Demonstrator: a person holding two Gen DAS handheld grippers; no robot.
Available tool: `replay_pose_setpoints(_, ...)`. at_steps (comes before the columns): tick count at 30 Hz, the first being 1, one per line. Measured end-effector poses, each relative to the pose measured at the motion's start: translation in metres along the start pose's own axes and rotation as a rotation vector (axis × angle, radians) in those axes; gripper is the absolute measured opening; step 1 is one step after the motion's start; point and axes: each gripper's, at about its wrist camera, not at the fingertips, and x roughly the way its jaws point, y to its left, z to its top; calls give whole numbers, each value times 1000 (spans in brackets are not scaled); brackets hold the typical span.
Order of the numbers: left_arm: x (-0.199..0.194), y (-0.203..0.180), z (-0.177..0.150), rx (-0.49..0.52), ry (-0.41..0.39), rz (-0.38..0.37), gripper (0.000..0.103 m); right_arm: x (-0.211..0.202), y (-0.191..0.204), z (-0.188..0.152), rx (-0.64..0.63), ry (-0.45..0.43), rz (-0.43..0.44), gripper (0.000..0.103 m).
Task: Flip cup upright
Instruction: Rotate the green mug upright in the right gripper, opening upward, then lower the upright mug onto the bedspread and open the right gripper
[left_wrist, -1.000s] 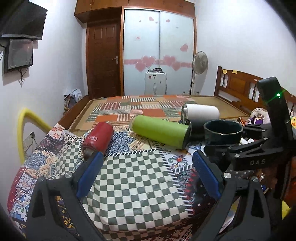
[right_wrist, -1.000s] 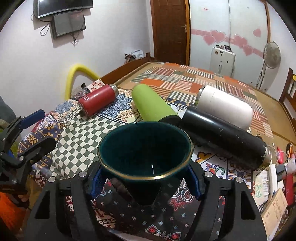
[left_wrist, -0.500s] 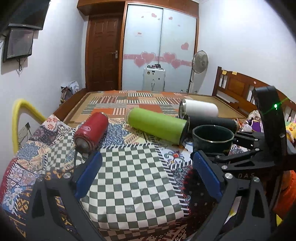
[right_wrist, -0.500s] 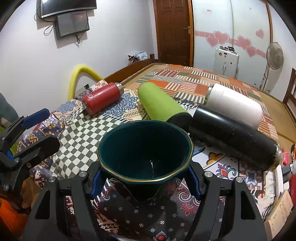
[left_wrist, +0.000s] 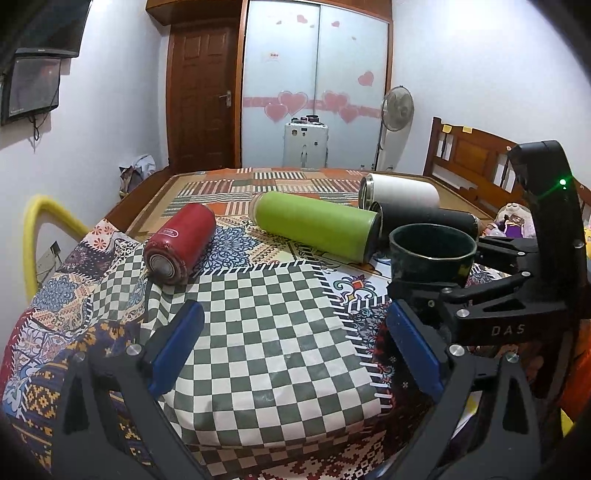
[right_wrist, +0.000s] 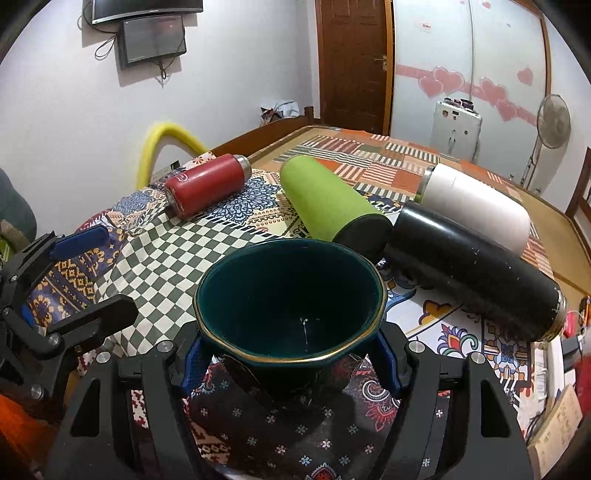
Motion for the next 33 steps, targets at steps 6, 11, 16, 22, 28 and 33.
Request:
replay_pose_setpoints(6, -5, 1, 0, -2, -6, 2, 100, -2, 3, -4, -19, 1, -17, 70)
replay_pose_setpoints(11, -16, -3, 2, -3, -23, -1, 100, -10, 4, -8, -23, -3, -21, 77)
replay_pose_setpoints(16, -31, -9, 4, -2, -40, 1, 100, -23, 6, -14, -8, -15, -23, 78)
replay_pose_setpoints(22, -67, -23, 13, 1, -102, 0, 100, -67, 7, -15, 14, -102, -42, 78)
replay_pose_setpoints(28, -116, -45, 25, 6, -209, -6, 100, -140, 12, -14, 48, -276, -74, 78)
replay_pose_setpoints(33, -157, -63, 28, -5, -309, 11, 100, -196, 22, -21, 84, -421, -95, 79)
